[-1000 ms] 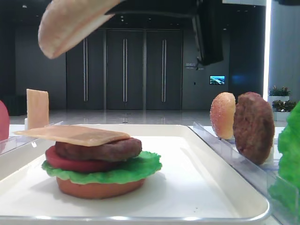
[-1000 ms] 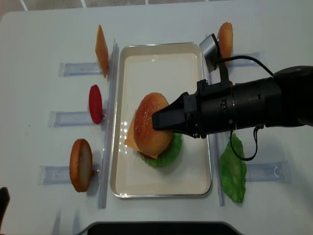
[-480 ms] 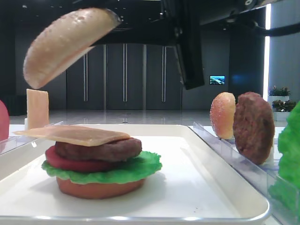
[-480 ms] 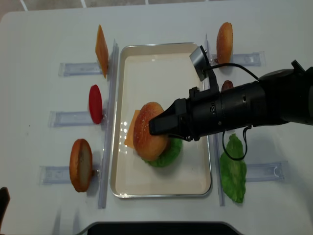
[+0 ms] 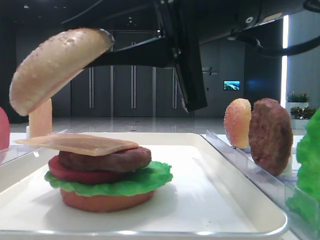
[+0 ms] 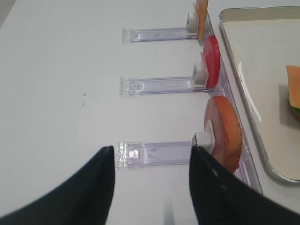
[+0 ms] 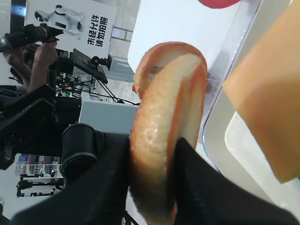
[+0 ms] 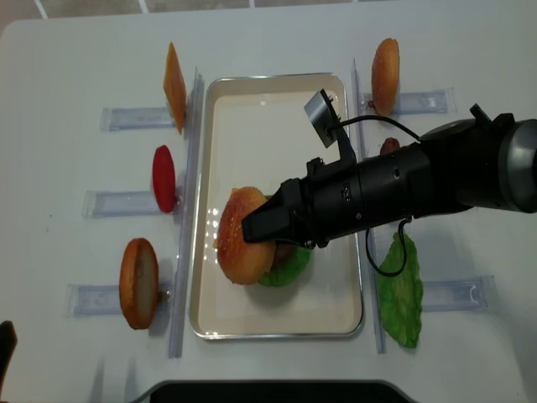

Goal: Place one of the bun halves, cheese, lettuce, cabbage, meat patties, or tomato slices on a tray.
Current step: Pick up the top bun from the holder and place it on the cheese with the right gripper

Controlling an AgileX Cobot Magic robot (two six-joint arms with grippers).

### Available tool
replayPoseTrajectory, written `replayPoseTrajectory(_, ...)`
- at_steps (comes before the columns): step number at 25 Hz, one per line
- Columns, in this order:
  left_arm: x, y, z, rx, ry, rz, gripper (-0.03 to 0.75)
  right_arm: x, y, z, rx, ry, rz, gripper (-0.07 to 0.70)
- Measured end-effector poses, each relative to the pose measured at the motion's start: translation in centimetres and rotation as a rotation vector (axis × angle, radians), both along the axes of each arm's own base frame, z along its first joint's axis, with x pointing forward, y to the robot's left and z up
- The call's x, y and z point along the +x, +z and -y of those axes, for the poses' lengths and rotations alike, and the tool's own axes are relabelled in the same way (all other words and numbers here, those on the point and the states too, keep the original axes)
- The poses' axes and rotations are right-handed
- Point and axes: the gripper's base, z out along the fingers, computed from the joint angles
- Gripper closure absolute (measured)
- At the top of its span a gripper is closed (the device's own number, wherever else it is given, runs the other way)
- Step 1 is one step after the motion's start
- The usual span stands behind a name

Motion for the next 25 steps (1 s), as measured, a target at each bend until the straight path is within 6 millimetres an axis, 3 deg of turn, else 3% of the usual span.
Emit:
replayPoseTrajectory(14,0.0,0.0,0.0,0.0,0.0,0.0,0.325,-0.1,0.0,0.0,0.01,0.013,0.016,0.423)
replayPoseTrajectory(21,0.0,0.0,0.0,0.0,0.0,0.0,0.325,0.1,-1.6,-0.2,-0.006,0.03,-0.013,0.423)
replayPoseTrajectory(25,0.0,0.0,0.0,0.0,0.0,0.0,0.325,0.9,-1.3,-0.8,0.014,0.038,0.008,0.423)
